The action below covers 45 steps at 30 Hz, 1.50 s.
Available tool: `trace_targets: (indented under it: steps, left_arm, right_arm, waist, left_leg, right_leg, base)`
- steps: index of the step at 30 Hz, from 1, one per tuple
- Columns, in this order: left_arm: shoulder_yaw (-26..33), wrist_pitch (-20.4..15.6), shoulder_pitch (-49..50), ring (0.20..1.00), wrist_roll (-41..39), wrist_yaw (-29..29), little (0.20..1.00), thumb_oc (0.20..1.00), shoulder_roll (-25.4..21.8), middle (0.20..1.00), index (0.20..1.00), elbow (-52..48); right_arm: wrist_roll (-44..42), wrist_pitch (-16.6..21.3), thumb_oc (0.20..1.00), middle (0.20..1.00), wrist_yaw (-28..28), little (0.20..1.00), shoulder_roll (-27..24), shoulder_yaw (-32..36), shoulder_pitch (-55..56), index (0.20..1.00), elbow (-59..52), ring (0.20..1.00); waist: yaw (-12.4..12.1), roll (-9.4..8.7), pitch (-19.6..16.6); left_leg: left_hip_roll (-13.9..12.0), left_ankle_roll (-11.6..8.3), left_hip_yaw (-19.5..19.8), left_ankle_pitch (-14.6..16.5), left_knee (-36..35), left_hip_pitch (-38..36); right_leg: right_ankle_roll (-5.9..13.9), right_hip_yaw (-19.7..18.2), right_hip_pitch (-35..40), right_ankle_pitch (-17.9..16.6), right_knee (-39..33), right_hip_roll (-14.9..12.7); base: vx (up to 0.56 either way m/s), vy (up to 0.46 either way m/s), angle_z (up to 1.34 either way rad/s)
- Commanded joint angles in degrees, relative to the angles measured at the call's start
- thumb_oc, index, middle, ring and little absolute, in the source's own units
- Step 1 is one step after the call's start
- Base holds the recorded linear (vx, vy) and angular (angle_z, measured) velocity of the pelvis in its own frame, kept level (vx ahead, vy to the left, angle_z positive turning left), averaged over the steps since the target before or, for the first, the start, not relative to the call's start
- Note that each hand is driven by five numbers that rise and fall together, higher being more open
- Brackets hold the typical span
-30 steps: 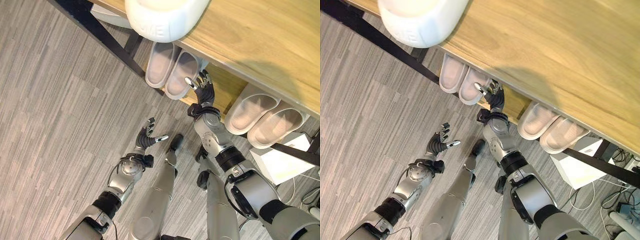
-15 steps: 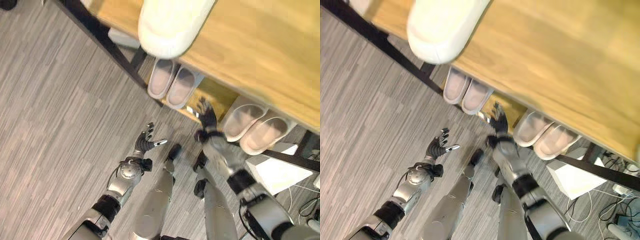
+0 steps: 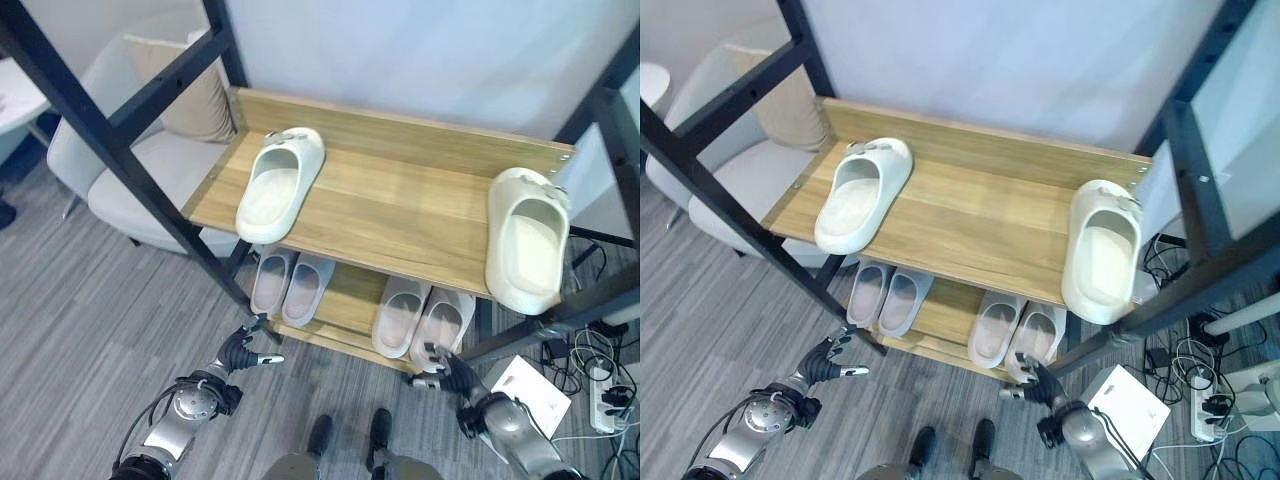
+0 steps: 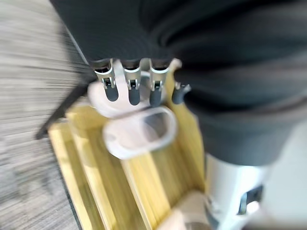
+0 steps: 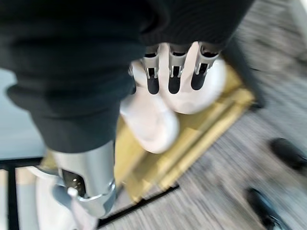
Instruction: Arrange the slippers neatly on the shoe rack.
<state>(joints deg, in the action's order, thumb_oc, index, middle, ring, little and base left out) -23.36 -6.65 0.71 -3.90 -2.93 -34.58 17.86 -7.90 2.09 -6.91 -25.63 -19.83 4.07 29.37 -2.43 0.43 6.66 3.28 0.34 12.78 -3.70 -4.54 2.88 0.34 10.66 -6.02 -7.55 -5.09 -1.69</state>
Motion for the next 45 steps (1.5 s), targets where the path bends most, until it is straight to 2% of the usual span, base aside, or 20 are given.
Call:
trace_targets:
  steps: [1, 4, 6, 7, 9, 11, 12, 13, 14, 15, 17, 18, 23, 25, 28, 30, 45]
  left_arm:
    - [-2.1, -4.5, -2.6, 1.000, 3.2, -7.2, 1.000, 1.000, -4.4, 1.000, 1.000, -9.6]
    - [-1.1, -5.2, -3.2, 1.000, -7.0, -11.9, 1.000, 1.000, -9.2, 1.000, 1.000, -22.2]
    - [-0.2, -4.7, -5.5, 1.000, -16.4, -15.1, 1.000, 1.000, -11.2, 1.000, 1.000, -29.5]
    - [2.1, -4.8, -6.9, 1.000, -21.9, -15.7, 1.000, 1.000, -12.2, 1.000, 1.000, -33.7]
    - [7.0, -6.0, -9.9, 1.000, -25.9, -13.0, 1.000, 1.000, -10.9, 1.000, 1.000, -36.1]
    - [13.6, -8.0, -11.8, 1.000, -24.0, -7.1, 1.000, 1.000, -8.0, 1.000, 1.000, -35.7]
    - [13.7, -8.0, -11.8, 1.000, -24.0, -7.0, 1.000, 1.000, -8.0, 1.000, 1.000, -35.7]
    - [16.3, -9.0, -13.4, 1.000, -20.1, -2.8, 1.000, 1.000, -6.9, 1.000, 1.000, -34.1]
    - [19.7, -9.7, -15.8, 1.000, -12.0, 4.7, 1.000, 1.000, -4.9, 1.000, 1.000, -29.9]
    - [20.4, -9.4, -17.5, 1.000, -8.1, 7.9, 1.000, 1.000, -4.2, 1.000, 1.000, -27.9]
    - [22.7, -8.0, -21.0, 1.000, 4.2, 15.8, 1.000, 1.000, -5.6, 1.000, 1.000, -21.6]
    - [22.5, -8.0, -21.3, 1.000, 4.4, 16.0, 1.000, 1.000, -5.6, 1.000, 1.000, -21.4]
    - [23.5, -3.5, -23.4, 1.000, 21.7, 23.8, 1.000, 1.000, -14.0, 1.000, 1.000, -12.1]
    - [23.2, -2.9, -23.7, 1.000, 23.9, 24.7, 1.000, 1.000, -15.0, 1.000, 1.000, -11.1]
    - [22.0, 1.0, -24.2, 1.000, 34.1, 27.2, 1.000, 1.000, -20.3, 1.000, 1.000, -4.9]
    - [19.4, 3.1, -26.1, 1.000, 38.8, 27.9, 1.000, 1.000, -21.9, 1.000, 1.000, -1.6]
    - [7.9, 8.7, -35.4, 1.000, 48.8, 27.6, 1.000, 1.000, -22.6, 1.000, 1.000, 9.0]
  right_arm:
    - [-1.1, 1.7, 1.000, 1.000, -3.6, 1.000, 0.0, -0.1, -3.6, 1.000, -2.1, 1.000]
    - [-1.2, 1.8, 1.000, 1.000, -5.0, 1.000, 1.6, -0.9, -2.5, 1.000, -1.6, 1.000]
    - [-0.5, 1.6, 1.000, 1.000, -5.6, 1.000, 1.9, -1.6, -1.7, 1.000, -1.8, 1.000]
    - [0.0, 1.8, 1.000, 1.000, -5.9, 1.000, 1.7, -1.8, -0.8, 1.000, -2.5, 1.000]
    - [1.2, 1.8, 1.000, 1.000, -5.6, 1.000, 2.3, -2.1, 0.1, 1.000, -1.8, 1.000]
    - [1.3, 1.6, 1.000, 1.000, -5.3, 1.000, 3.0, -1.5, 1.3, 1.000, -1.6, 1.000]
    - [1.3, 1.6, 1.000, 1.000, -5.3, 1.000, 3.0, -1.5, 1.2, 1.000, -1.6, 1.000]
    - [1.2, 1.7, 1.000, 1.000, -5.0, 1.000, 3.4, -1.4, 1.3, 1.000, -1.4, 1.000]
    - [0.9, 1.7, 1.000, 1.000, -4.7, 1.000, 3.8, -1.3, 1.2, 1.000, -1.4, 1.000]
    - [0.7, 1.8, 1.000, 1.000, -4.4, 1.000, 3.8, -1.1, 1.0, 1.000, -1.4, 1.000]
    - [-0.1, 2.1, 1.000, 1.000, -3.9, 1.000, 3.8, -1.1, 0.8, 1.000, -1.5, 1.000]
    - [-0.1, 2.1, 1.000, 1.000, -3.9, 1.000, 3.9, -1.0, 0.7, 1.000, -1.5, 1.000]
    - [-1.3, 3.2, 1.000, 1.000, -3.3, 1.000, 3.2, -0.8, 1.3, 1.000, -2.5, 1.000]
    - [-1.4, 3.3, 1.000, 1.000, -3.2, 1.000, 3.1, -0.8, 1.4, 1.000, -2.7, 1.000]
    - [-1.4, 4.1, 1.000, 1.000, -2.7, 1.000, 2.2, -0.8, 2.3, 1.000, -4.3, 1.000]
    - [-1.6, 4.5, 1.000, 1.000, -2.4, 1.000, 1.8, -0.8, 2.7, 1.000, -5.1, 1.000]
    - [-2.1, 5.7, 1.000, 1.000, -0.6, 1.000, 1.1, -0.1, 5.1, 1.000, -8.5, 1.000]
  waist:
    - [-0.6, 0.71, -0.2]
    - [0.2, 1.56, -1.1]
    - [0.7, 2.01, -1.4]
    - [0.9, 2.17, -1.7]
    - [1.2, 2.19, -2.0]
    - [1.2, 2.07, -1.9]
    - [1.3, 2.11, -1.9]
    - [1.2, 2.01, -1.9]
    - [1.3, 1.81, -1.8]
    - [1.4, 1.81, -1.7]
    - [1.8, 1.82, -1.5]
    - [1.7, 1.80, -1.5]
    - [2.3, 2.23, -1.6]
    - [2.3, 2.16, -1.6]
    - [2.9, 2.31, -1.9]
    - [3.3, 2.28, -1.9]
    - [5.3, 1.22, -1.2]
  left_leg:
    - [0.8, 1.91, -2.6, 6.4, -0.5, -2.6]
    - [0.7, 1.88, -3.2, 7.1, -0.5, -4.3]
    - [0.8, 1.80, -3.6, 7.7, -0.5, -5.2]
    - [0.7, 1.76, -3.9, 8.0, -0.5, -5.8]
    - [0.6, 1.60, -3.9, 8.4, -0.5, -6.7]
    - [0.5, 1.39, -3.6, 8.5, -0.5, -7.3]
    - [0.5, 1.39, -3.6, 8.6, -0.5, -7.4]
    - [0.5, 1.35, -3.5, 8.6, -0.5, -7.5]
    - [0.4, 1.30, -3.5, 8.7, -0.5, -7.6]
    - [0.4, 1.27, -3.5, 8.7, -0.5, -7.6]
    - [0.3, 1.17, -3.8, 8.7, -0.5, -7.7]
    - [0.3, 1.17, -3.7, 8.7, -0.5, -7.7]
    - [0.3, 1.07, -4.4, 8.8, -0.5, -7.6]
    - [0.3, 1.07, -4.4, 8.8, -0.5, -7.6]
    - [0.1, 1.04, -4.9, 9.0, -0.5, -7.3]
    - [0.1, 1.07, -5.3, 9.1, -0.5, -7.0]
    - [-0.4, 1.41, -7.5, 9.2, -0.5, -5.0]
  right_leg:
    - [3.45, -0.1, 6.4, 8.6, 0.1, -0.8]
    - [3.42, -1.0, 7.8, 8.9, 0.1, -0.6]
    - [3.27, -1.8, 8.6, 9.3, 0.1, -0.5]
    - [3.17, -2.1, 9.1, 9.5, 0.1, -0.4]
    - [2.90, -2.2, 10.0, 10.0, 0.1, -0.3]
    - [2.63, -2.1, 10.7, 10.4, 0.1, -0.3]
    - [2.63, -2.1, 10.8, 10.4, 0.1, -0.3]
    - [2.51, -2.0, 11.0, 10.5, 0.1, -0.3]
    - [2.44, -2.0, 11.2, 10.7, 0.1, -0.2]
    - [2.40, -2.0, 11.2, 10.7, 0.1, -0.2]
    - [2.49, -2.1, 11.2, 10.6, 0.1, -0.1]
    - [2.49, -2.1, 11.2, 10.6, 0.1, -0.1]
    - [2.83, -2.4, 10.8, 10.3, 0.1, -0.1]
    - [2.88, -2.4, 10.8, 10.3, 0.1, -0.1]
    - [3.13, -2.7, 10.3, 10.1, 0.1, -0.1]
    - [3.26, -3.1, 9.8, 9.9, 0.1, 0.0]
    - [3.55, -5.6, 6.8, 9.0, 0.1, 0.7]
  base:
    - [0.06, -0.032, -0.42]
    - [0.09, -0.045, -0.34]
    - [0.07, -0.042, -0.12]
    - [0.07, -0.037, 0.00]
    - [0.08, -0.056, -0.01]
    - [0.06, -0.053, 0.00]
    - [0.04, -0.040, 0.02]
    - [0.03, -0.039, 0.00]
    - [0.04, -0.049, 0.03]
    - [0.04, -0.041, 0.04]
    - [0.02, -0.015, 0.03]
    - [0.00, 0.000, 0.00]
    - [0.00, 0.000, 0.00]
    - [0.01, 0.000, -0.02]
    - [0.01, 0.002, 0.01]
    - [0.01, 0.011, -0.10]
    - [0.02, -0.003, -0.10]
